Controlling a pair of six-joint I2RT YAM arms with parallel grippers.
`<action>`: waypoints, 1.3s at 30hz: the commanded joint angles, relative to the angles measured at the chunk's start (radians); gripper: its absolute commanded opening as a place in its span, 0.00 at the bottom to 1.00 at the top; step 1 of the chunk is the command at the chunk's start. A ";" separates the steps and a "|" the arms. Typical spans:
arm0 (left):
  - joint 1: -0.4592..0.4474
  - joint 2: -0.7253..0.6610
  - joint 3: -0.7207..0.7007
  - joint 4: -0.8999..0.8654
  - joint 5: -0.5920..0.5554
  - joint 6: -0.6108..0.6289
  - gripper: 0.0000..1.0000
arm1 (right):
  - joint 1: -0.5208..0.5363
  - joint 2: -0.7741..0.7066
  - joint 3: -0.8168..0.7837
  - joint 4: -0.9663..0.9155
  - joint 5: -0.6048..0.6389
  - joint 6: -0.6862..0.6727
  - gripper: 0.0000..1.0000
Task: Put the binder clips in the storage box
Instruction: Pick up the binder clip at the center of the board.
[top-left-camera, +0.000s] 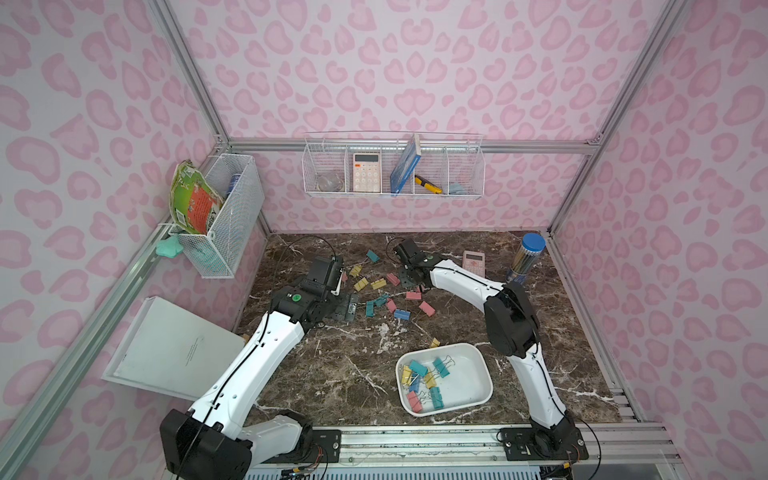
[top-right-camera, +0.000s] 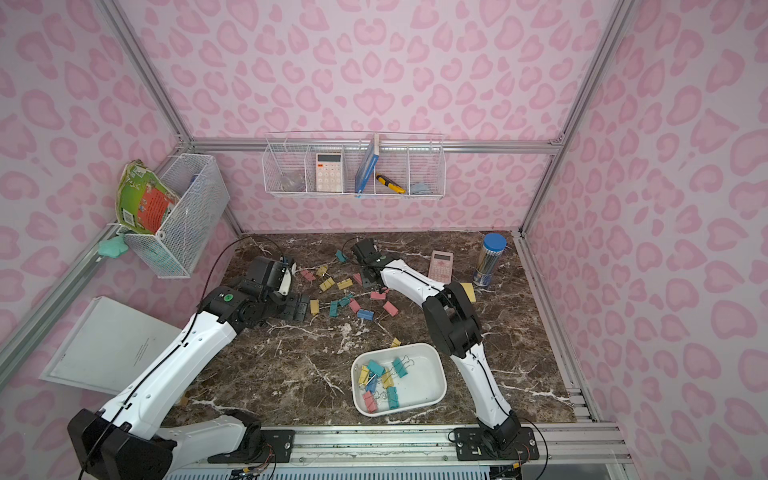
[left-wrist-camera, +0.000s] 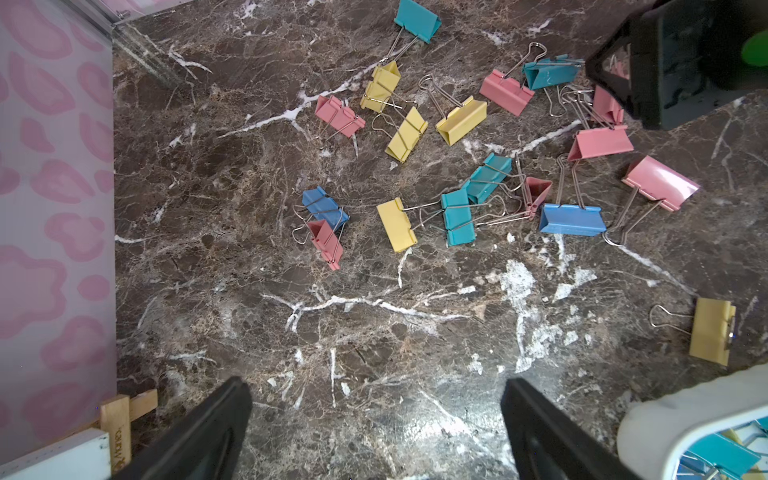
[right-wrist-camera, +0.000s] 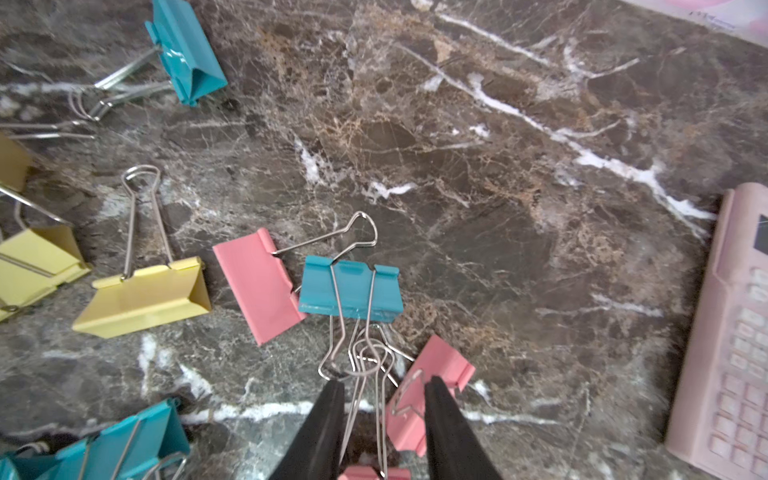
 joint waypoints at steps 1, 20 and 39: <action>0.000 0.004 0.007 -0.007 0.008 0.005 0.99 | 0.000 0.013 0.014 -0.061 0.046 0.001 0.39; 0.000 0.002 0.007 -0.007 0.006 0.007 0.99 | -0.018 0.012 0.009 -0.039 0.186 0.011 0.08; 0.000 -0.011 0.007 -0.007 0.010 0.008 0.99 | 0.027 -1.049 -1.030 0.484 -0.223 0.240 0.00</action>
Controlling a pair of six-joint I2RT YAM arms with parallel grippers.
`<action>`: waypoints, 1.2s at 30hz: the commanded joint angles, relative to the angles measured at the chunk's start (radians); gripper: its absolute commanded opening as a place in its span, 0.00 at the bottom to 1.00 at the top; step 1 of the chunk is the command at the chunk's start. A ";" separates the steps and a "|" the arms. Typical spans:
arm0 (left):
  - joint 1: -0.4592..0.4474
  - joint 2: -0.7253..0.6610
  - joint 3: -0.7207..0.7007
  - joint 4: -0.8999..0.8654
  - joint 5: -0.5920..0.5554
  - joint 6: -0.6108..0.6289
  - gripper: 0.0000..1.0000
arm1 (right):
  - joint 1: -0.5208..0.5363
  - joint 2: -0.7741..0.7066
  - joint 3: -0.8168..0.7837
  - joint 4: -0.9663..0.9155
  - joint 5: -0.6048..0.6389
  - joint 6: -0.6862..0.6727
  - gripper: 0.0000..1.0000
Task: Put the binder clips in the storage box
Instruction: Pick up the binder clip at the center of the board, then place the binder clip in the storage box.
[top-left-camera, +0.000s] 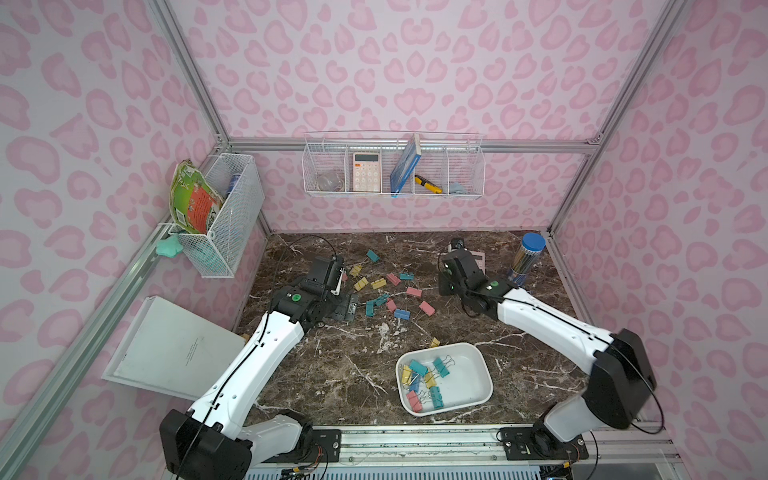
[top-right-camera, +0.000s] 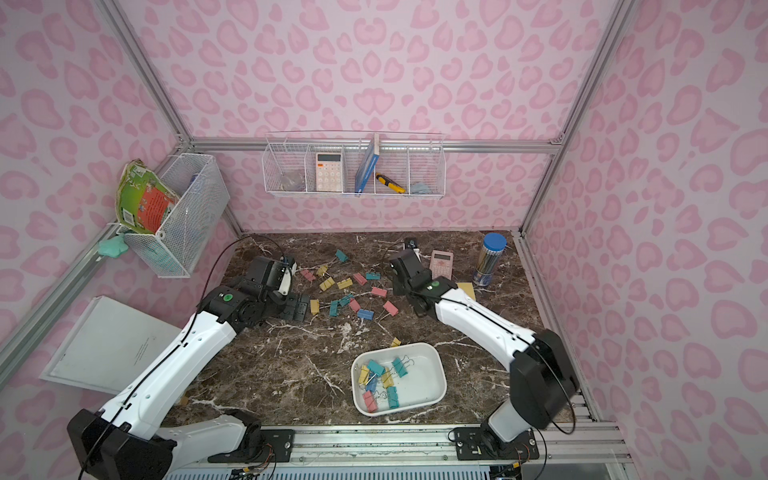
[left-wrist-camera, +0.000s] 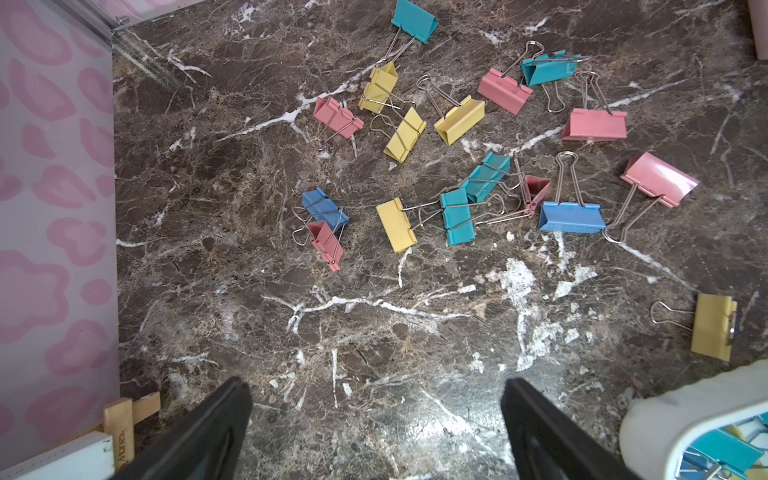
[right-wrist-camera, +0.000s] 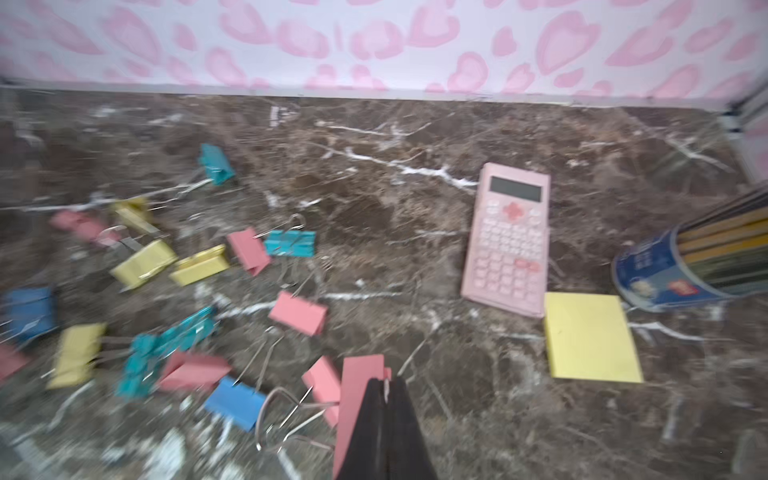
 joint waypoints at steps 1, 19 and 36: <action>0.000 -0.005 0.007 -0.007 0.011 0.002 0.99 | 0.023 -0.208 -0.237 0.213 -0.252 0.156 0.00; 0.000 0.017 0.009 -0.013 0.020 0.007 0.99 | 0.401 -0.276 -0.749 0.800 -0.370 0.549 0.00; -0.001 0.001 0.009 -0.012 0.029 0.007 0.99 | 0.356 -0.329 -0.613 0.470 -0.177 0.378 0.37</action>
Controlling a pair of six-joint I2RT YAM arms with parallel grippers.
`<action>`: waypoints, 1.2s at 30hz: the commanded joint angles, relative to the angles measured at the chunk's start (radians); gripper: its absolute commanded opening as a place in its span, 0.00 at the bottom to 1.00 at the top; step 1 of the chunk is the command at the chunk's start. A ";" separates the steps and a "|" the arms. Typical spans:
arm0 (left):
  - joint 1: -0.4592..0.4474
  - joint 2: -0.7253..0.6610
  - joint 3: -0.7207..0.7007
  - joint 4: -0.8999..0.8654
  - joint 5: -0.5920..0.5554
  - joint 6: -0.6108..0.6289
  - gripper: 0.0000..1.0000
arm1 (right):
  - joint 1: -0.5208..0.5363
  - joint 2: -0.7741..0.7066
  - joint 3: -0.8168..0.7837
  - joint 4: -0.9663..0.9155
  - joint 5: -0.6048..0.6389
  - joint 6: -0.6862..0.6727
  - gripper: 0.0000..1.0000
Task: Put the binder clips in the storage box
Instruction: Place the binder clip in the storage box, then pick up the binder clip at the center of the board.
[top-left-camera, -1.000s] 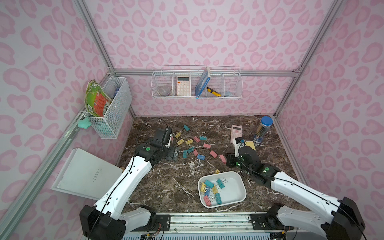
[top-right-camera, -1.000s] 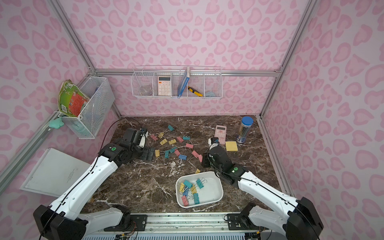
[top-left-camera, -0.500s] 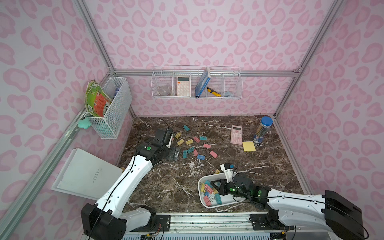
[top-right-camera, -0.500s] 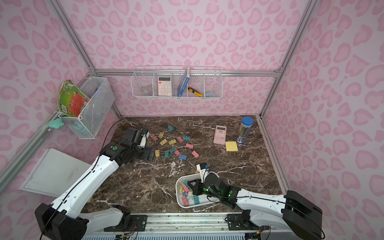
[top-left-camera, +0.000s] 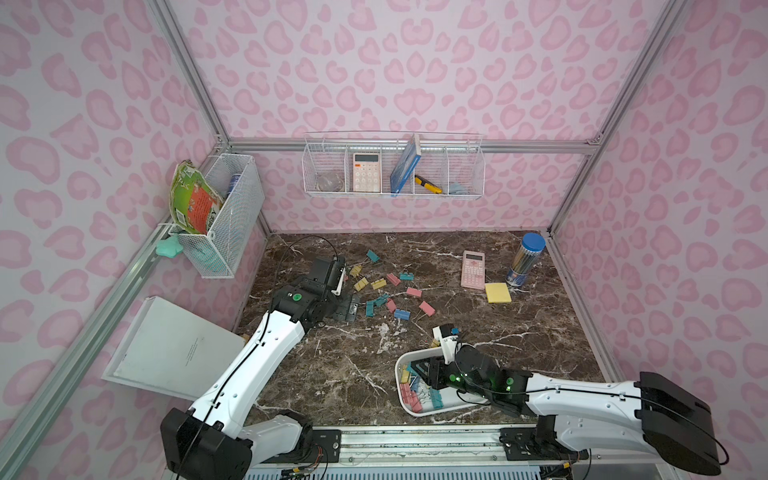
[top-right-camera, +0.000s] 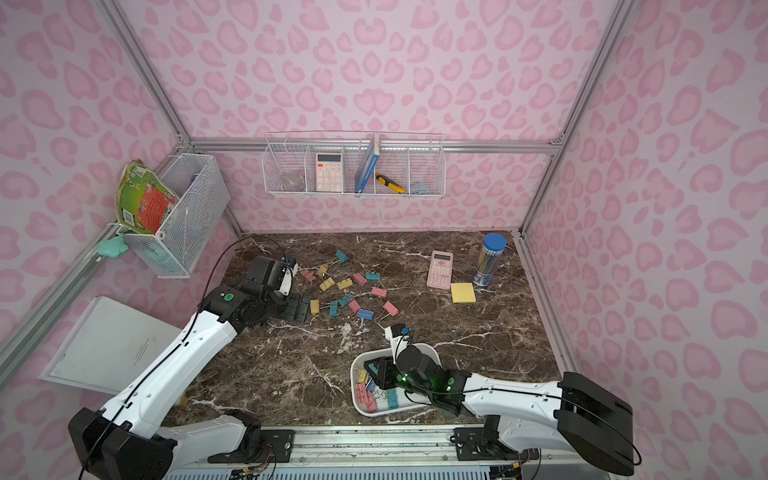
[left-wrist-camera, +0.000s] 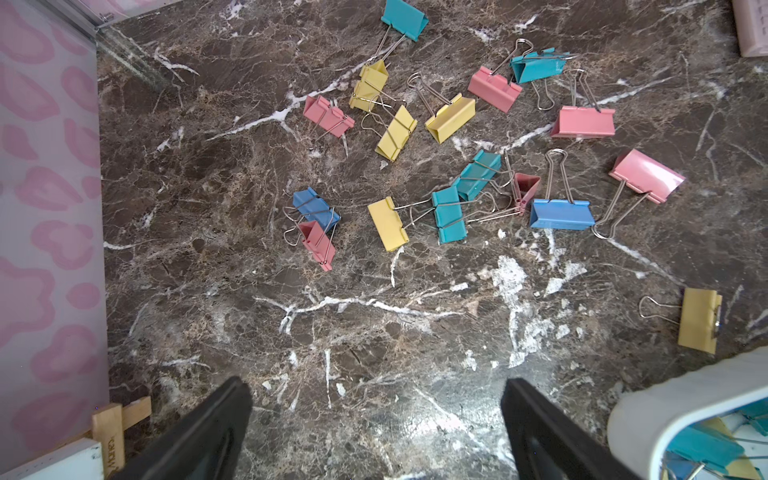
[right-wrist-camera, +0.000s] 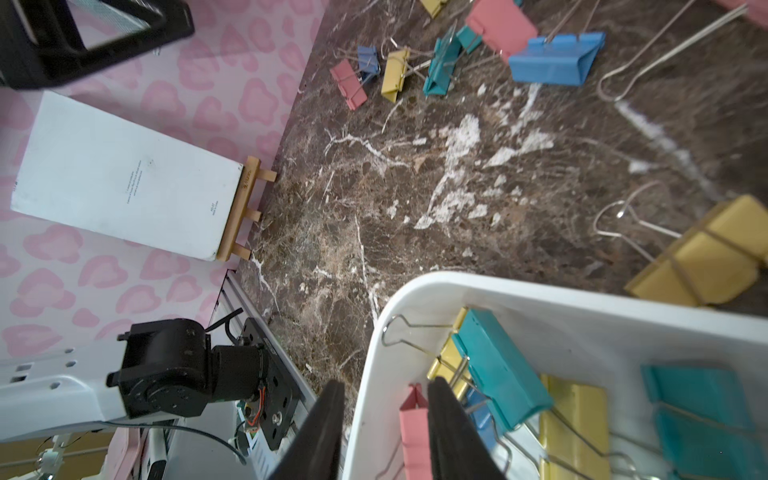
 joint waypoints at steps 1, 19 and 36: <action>-0.001 -0.007 0.007 -0.012 0.011 0.007 0.99 | -0.103 -0.061 0.046 -0.130 0.056 -0.129 0.37; -0.004 0.004 0.001 -0.009 0.002 0.011 0.99 | -0.469 0.734 0.970 -0.677 -0.070 -0.737 0.53; -0.007 -0.004 0.004 -0.011 0.019 0.011 0.99 | -0.422 1.196 1.470 -1.000 0.047 -0.933 0.80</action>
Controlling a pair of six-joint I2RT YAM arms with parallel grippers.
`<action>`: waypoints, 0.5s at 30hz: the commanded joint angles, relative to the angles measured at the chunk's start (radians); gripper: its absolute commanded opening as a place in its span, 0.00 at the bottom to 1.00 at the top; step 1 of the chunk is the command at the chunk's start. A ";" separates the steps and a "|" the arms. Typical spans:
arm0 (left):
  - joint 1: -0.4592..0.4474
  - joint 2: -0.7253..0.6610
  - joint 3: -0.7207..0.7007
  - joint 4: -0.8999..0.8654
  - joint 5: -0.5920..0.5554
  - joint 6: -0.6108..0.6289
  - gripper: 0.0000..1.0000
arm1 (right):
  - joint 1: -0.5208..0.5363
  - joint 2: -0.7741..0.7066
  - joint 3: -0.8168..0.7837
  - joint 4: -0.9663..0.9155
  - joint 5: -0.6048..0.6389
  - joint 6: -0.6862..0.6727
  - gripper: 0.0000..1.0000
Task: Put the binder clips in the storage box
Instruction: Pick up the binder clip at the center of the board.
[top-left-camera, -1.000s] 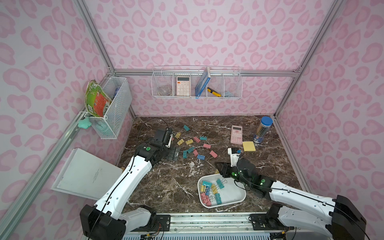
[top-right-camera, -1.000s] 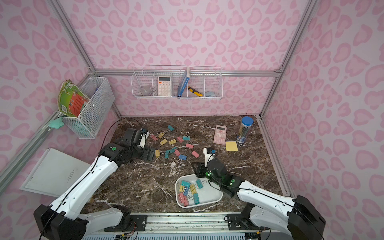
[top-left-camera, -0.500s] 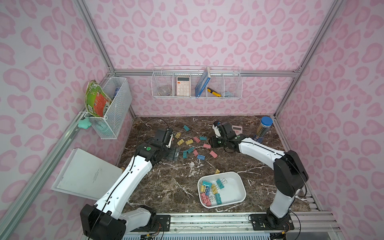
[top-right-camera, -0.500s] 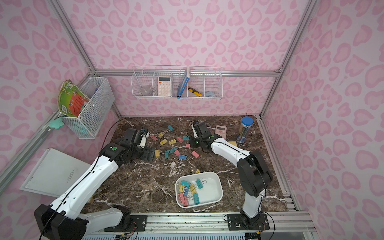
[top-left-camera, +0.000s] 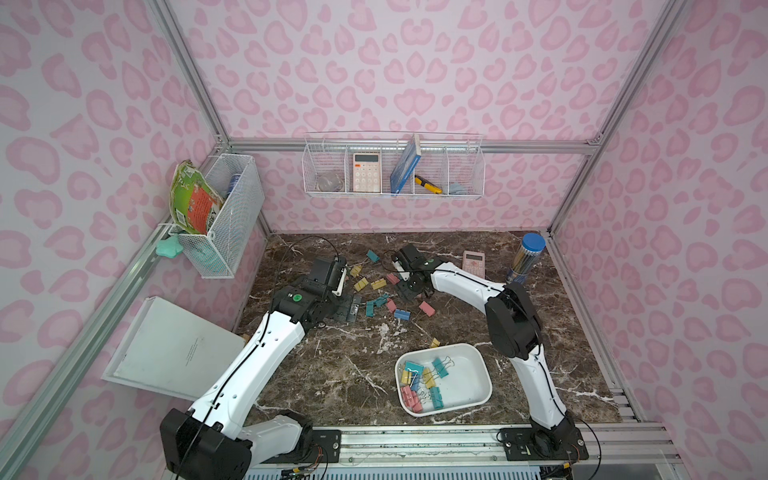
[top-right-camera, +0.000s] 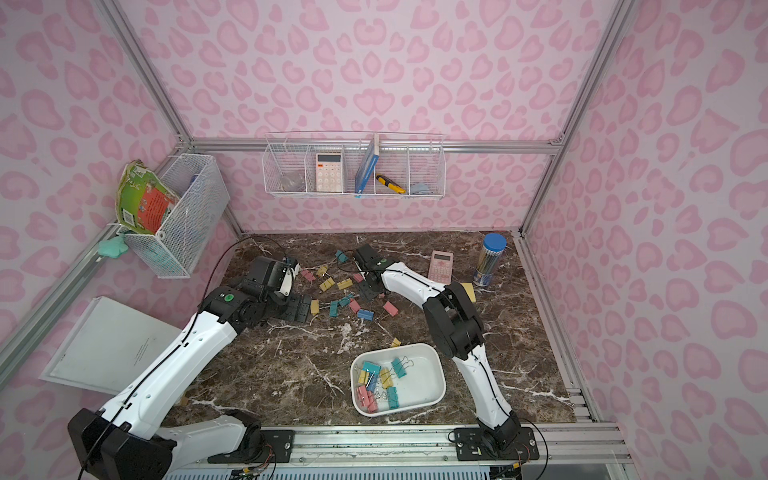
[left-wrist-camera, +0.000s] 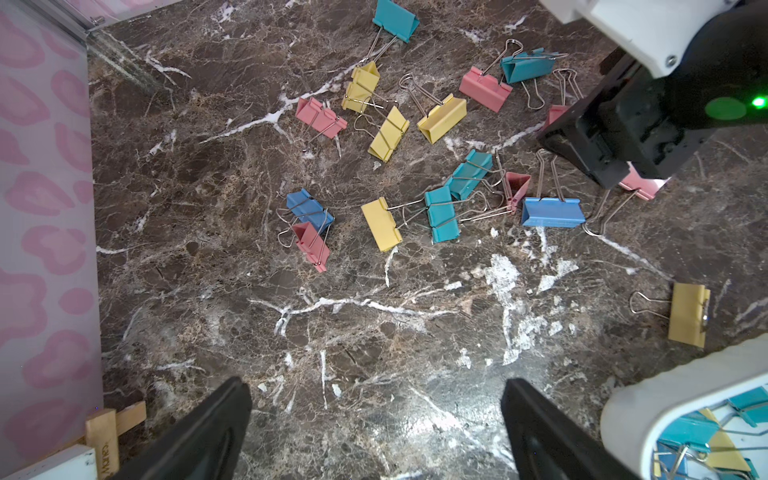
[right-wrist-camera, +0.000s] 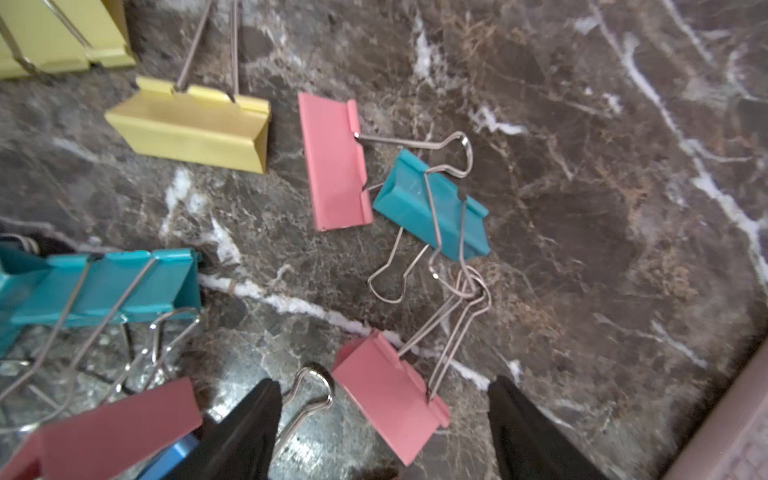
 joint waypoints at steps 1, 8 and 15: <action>0.001 -0.004 0.003 -0.011 0.009 0.007 0.99 | -0.013 0.021 0.010 -0.052 -0.058 -0.009 0.79; -0.001 -0.005 0.003 -0.011 0.010 0.007 0.99 | -0.020 0.034 -0.019 -0.039 -0.112 0.002 0.79; -0.001 -0.001 0.004 -0.011 0.004 0.009 0.99 | -0.021 0.022 -0.039 -0.011 -0.101 0.015 0.64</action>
